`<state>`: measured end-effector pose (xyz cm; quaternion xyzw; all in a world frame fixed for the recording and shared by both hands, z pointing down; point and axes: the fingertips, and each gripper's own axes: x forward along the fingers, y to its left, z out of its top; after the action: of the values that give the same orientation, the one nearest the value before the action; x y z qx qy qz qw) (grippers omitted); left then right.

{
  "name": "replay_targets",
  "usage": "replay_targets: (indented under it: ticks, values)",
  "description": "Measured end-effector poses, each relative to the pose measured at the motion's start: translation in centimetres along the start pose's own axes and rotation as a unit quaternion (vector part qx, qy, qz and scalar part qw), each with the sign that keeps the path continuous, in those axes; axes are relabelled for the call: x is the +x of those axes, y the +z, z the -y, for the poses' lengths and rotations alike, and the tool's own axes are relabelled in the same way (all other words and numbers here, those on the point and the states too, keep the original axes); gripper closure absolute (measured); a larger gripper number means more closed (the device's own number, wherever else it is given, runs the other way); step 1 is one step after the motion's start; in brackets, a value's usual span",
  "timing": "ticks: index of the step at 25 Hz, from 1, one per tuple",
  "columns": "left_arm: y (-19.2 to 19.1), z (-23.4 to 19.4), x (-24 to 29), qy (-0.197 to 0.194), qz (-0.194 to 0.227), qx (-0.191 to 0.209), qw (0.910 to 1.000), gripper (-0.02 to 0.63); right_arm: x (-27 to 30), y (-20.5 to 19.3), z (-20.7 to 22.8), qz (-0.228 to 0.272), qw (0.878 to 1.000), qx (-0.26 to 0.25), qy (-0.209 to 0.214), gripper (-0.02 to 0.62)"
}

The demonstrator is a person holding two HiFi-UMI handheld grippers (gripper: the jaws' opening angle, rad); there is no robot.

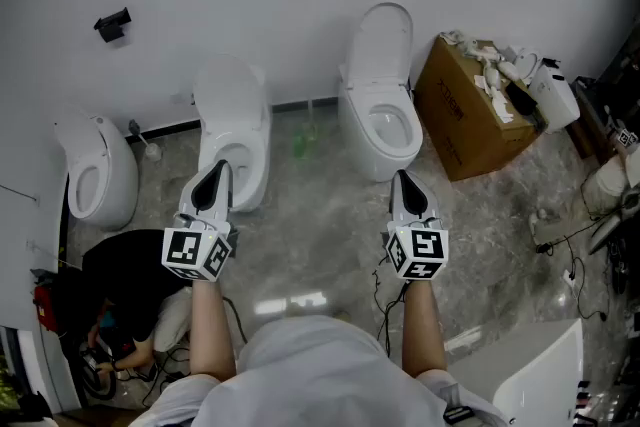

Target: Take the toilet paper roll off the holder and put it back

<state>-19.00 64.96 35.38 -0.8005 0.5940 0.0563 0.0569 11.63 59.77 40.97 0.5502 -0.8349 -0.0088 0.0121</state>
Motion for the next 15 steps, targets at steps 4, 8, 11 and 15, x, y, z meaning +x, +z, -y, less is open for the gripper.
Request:
replay_targets:
  ticks: [4, 8, 11, 15]
  values:
    - [0.27, 0.04, 0.37, -0.002, 0.003, 0.003, 1.0000, 0.607, 0.39, 0.17, 0.12, 0.003, 1.000, 0.001, 0.000, 0.591]
    - [0.37, 0.24, 0.09, -0.001, 0.005, 0.004, 1.0000, 0.607, 0.13, 0.16, -0.01, 0.005, 1.000, 0.002, 0.002, 0.591]
    - [0.37, 0.14, 0.20, -0.001, 0.005, 0.004, 1.0000, 0.607, 0.39, 0.30, -0.06, 0.007, 1.000, 0.002, 0.004, 0.591]
    - [0.49, 0.17, 0.19, -0.001, 0.004, 0.002, 1.0000, 0.607, 0.41, 0.48, -0.04, 0.008, 1.000, 0.003, 0.001, 0.591]
